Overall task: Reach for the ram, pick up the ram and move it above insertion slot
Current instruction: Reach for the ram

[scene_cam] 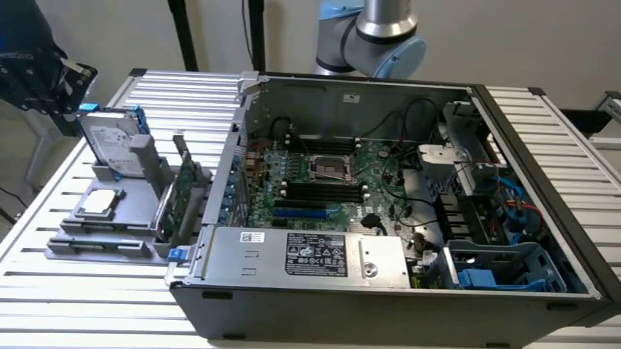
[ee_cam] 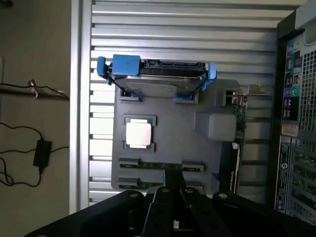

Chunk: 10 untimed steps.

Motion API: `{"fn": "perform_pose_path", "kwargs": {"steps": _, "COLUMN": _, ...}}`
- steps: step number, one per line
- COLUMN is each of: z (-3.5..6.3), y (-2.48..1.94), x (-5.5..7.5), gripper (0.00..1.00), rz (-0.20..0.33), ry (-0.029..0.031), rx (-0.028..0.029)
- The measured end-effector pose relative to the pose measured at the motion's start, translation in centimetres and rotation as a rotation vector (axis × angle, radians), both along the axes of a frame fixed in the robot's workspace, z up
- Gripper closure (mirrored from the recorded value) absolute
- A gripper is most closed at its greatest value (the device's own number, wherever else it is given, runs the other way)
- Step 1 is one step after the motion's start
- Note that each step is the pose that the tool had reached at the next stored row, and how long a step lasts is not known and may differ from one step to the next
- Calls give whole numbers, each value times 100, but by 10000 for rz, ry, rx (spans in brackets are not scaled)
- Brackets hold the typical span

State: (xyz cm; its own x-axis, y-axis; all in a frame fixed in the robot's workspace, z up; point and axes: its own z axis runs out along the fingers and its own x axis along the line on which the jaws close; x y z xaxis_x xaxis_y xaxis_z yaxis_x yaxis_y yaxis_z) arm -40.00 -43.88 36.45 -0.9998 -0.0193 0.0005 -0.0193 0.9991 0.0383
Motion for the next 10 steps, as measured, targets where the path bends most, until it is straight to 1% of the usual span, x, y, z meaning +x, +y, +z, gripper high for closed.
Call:
{"fn": "perform_pose_path", "kwargs": {"steps": 6, "z": -58, "y": -275, "x": 0, "gripper": 89, "rz": 9, "ry": -1, "rx": 0}}
{"fn": "perform_pose_path", "kwargs": {"steps": 8, "z": -83, "y": -355, "x": 0, "gripper": 89, "rz": 16, "ry": 0, "rx": -1}}
{"fn": "perform_pose_path", "kwargs": {"steps": 10, "z": -110, "y": -421, "x": 0, "gripper": 89, "rz": 32, "ry": -1, "rx": 0}}
